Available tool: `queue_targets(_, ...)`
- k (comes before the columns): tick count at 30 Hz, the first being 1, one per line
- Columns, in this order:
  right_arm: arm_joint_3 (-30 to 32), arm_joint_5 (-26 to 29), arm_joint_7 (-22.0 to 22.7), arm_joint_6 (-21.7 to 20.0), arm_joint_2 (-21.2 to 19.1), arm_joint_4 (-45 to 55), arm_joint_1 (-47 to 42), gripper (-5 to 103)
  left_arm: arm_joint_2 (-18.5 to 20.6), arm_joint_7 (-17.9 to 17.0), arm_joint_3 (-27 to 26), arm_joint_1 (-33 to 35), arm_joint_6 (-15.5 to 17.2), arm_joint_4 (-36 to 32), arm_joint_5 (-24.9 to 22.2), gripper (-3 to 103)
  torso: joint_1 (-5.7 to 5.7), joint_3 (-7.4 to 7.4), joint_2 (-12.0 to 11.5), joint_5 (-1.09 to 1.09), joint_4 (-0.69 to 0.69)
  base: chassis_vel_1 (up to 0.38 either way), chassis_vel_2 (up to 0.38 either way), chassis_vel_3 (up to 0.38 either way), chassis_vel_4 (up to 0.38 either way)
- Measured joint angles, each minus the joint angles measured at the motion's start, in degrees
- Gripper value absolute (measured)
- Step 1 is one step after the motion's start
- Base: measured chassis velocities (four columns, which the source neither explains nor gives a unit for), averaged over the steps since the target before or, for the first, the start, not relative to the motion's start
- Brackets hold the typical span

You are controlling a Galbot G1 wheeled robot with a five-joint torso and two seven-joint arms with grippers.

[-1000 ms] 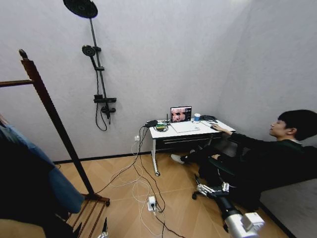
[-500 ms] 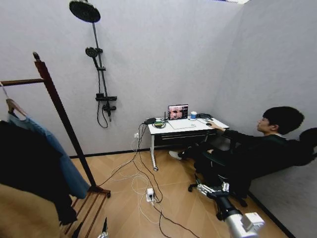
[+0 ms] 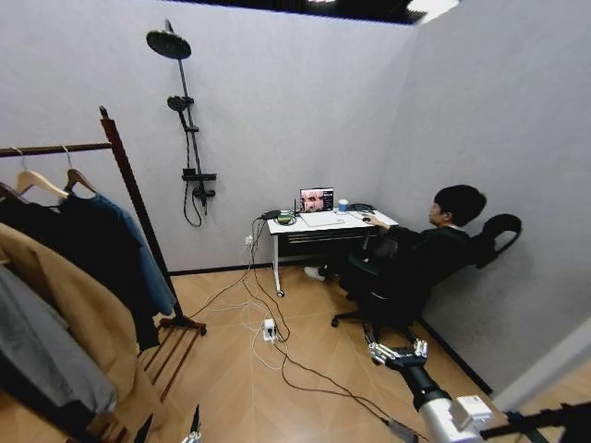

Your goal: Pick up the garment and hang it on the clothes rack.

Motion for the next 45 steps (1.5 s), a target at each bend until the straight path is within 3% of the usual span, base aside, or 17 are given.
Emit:
queue_targets(8,0.0,0.0,0.0,0.0,0.0,0.0,0.0,100,0.0,0.0,0.0,0.0,0.0,0.0,0.0,100,0.00,-0.01,0.0,-0.01,0.00,0.239,-0.435,-0.243,0.446)
queue_targets(11,0.0,0.0,0.0,0.0,0.0,0.0,0.0,100,0.0,0.0,0.0,0.0,0.0,0.0,0.0,100,0.02,0.00,0.0,0.10,0.02,0.245,-0.442,-0.229,0.418)
queue_targets(12,0.0,0.0,0.0,0.0,0.0,0.0,0.0,100,0.0,0.0,0.0,0.0,0.0,0.0,0.0,100,0.01,-0.01,0.0,-0.03,0.00,0.237,-0.370,-0.207,0.410)
queue_targets(16,0.0,0.0,0.0,0.0,0.0,0.0,0.0,100,0.0,0.0,0.0,0.0,0.0,0.0,0.0,100,-0.03,-0.02,0.0,0.09,-0.02,0.181,-0.250,-0.212,0.269)
queue_targets(19,0.0,0.0,0.0,0.0,0.0,0.0,0.0,100,0.0,0.0,0.0,0.0,0.0,0.0,0.0,100,-0.03,-0.02,0.0,0.00,0.04,0.045,0.018,-0.143,0.166)
queue_targets(23,0.0,0.0,0.0,0.0,0.0,0.0,0.0,100,0.0,0.0,0.0,0.0,0.0,0.0,0.0,100,-0.02,0.00,0.0,0.04,-0.05,-0.009,-0.013,-0.030,0.016)
queue_targets(28,0.0,0.0,0.0,0.0,0.0,0.0,0.0,100,0.0,0.0,0.0,0.0,0.0,0.0,0.0,100,0.07,0.02,0.0,0.03,0.04,-0.020,0.058,0.073,-0.032)
queue_targets(45,0.0,0.0,0.0,0.0,0.0,0.0,0.0,100,0.0,0.0,0.0,0.0,0.0,0.0,0.0,100,0.00,-0.01,0.0,0.01,0.00,0.130,0.108,-0.108,-0.120)
